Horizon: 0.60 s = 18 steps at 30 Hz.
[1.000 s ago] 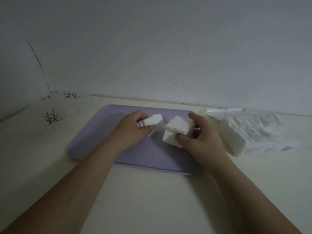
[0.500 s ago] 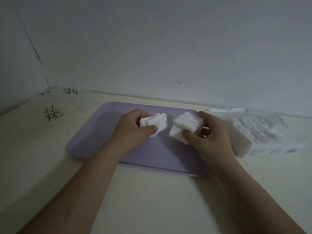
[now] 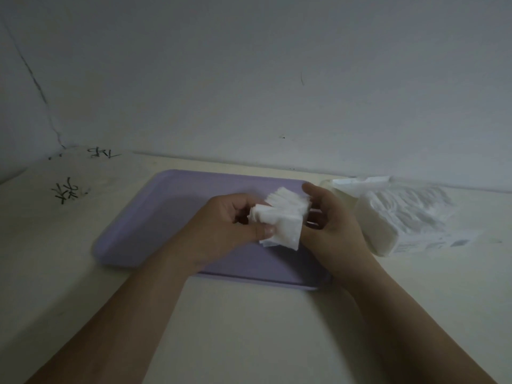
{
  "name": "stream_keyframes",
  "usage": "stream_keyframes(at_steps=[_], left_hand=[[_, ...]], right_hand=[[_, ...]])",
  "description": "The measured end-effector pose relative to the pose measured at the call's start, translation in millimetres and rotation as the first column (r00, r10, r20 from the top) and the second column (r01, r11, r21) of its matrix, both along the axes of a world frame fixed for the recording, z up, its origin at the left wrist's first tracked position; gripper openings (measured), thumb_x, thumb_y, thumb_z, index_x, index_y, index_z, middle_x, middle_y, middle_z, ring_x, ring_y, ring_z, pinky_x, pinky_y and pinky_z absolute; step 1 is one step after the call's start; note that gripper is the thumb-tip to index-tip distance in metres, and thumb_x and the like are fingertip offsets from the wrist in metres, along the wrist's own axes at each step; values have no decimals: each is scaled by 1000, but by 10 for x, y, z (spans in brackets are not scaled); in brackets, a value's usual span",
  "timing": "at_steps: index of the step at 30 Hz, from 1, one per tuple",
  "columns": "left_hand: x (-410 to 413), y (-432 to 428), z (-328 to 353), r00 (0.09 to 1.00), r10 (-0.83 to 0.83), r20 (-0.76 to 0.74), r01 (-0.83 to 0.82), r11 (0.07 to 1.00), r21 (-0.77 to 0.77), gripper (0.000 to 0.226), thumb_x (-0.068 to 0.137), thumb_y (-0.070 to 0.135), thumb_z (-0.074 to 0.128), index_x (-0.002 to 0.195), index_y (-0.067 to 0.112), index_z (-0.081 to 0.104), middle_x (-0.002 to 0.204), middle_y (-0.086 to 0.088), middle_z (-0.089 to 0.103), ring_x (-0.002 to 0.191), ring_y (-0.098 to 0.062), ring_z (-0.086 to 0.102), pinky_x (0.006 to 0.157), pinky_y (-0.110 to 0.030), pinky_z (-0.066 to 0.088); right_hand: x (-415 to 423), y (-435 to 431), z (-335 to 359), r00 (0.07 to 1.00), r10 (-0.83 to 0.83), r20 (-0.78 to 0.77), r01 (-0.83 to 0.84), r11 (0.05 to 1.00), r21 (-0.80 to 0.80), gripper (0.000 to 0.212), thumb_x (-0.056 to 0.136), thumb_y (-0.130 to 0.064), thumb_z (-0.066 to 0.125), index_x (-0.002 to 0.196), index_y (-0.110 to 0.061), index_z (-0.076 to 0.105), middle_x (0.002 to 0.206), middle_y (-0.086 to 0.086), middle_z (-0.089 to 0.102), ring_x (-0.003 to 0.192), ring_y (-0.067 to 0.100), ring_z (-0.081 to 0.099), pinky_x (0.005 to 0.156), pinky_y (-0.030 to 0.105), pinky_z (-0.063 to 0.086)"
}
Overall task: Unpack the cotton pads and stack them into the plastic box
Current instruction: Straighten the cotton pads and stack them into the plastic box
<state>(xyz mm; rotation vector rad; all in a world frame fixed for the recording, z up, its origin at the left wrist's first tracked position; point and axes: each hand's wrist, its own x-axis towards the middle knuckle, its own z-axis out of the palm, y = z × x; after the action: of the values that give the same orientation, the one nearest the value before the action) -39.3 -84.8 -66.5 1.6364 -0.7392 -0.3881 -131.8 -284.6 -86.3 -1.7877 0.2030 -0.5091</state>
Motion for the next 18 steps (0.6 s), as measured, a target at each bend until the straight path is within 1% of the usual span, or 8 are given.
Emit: stream_keyframes(at_steps=[3, 6, 8, 10, 11, 14, 15, 18], left_hand=[[18, -10, -16, 998, 44, 51, -44, 999, 8, 30, 78, 6, 89, 103, 20, 79, 103, -11, 78, 89, -17, 66, 89, -42, 57], [66, 22, -29, 998, 16, 63, -18, 999, 34, 29, 78, 10, 90, 103, 21, 80, 100, -10, 78, 87, -17, 66, 84, -39, 56], [113, 60, -34, 1000, 20, 12, -20, 998, 60, 30, 74, 24, 92, 100, 17, 78, 96, -18, 77, 82, -20, 66, 78, -41, 55], [155, 71, -56, 997, 66, -48, -63, 995, 74, 41, 68, 29, 91, 104, 16, 76, 100, -20, 76, 83, -22, 68, 78, -42, 57], [163, 66, -71, 992, 121, -23, -118, 987, 107, 47, 64, 30, 91, 107, 20, 74, 101, -15, 76, 81, -18, 68, 77, -38, 59], [186, 29, -124, 903, 344, 256, -403, 885, 233, 55, 61, 36, 97, 104, 30, 63, 96, 4, 65, 70, -7, 55, 69, -25, 50], [195, 20, -139, 873, 374, 313, -453, 859, 237, 49, 65, 36, 96, 100, 30, 62, 92, 5, 62, 69, -7, 53, 66, -26, 48], [168, -26, -166, 867, 364, 341, -455, 857, 242, 24, 78, 39, 87, 83, 27, 67, 76, 8, 66, 63, -7, 58, 59, -20, 45]], right_hand=[[-4, 8, 3, 1000, -26, 16, 26, 1000, -7, 74, 78, -15, 91, 140, -33, 54, 123, -11, 68, 103, 7, 73, 88, 25, 60], [-17, 7, 20, 997, -76, 32, 76, 997, -7, 69, 81, -16, 89, 141, -30, 56, 118, -16, 67, 98, -1, 71, 82, 16, 57], [-15, 4, 19, 992, -120, 44, 121, 992, -24, 66, 83, -20, 88, 140, -28, 57, 121, -15, 68, 99, -1, 71, 80, 15, 57], [-6, -4, 14, 987, -155, 49, 158, 987, -41, 67, 84, -22, 87, 143, -26, 56, 127, -11, 68, 103, 4, 71, 83, 20, 59], [-3, -3, 13, 984, -172, 49, 174, 984, -41, 66, 84, -21, 86, 143, -26, 56, 129, -9, 67, 104, 4, 71, 83, 20, 59], [-14, 2, 18, 972, -228, 58, 231, 971, -55, 57, 86, -18, 84, 133, -35, 56, 125, -11, 67, 97, -6, 68, 77, 10, 55], [-18, 8, 19, 969, -241, 60, 244, 967, -67, 56, 87, -18, 84, 130, -39, 55, 123, -12, 67, 96, -8, 67, 77, 8, 53], [-25, 20, 14, 963, -263, 61, 268, 959, -89, 55, 88, -18, 82, 129, -41, 54, 124, -12, 66, 98, -9, 66, 78, 8, 53]])
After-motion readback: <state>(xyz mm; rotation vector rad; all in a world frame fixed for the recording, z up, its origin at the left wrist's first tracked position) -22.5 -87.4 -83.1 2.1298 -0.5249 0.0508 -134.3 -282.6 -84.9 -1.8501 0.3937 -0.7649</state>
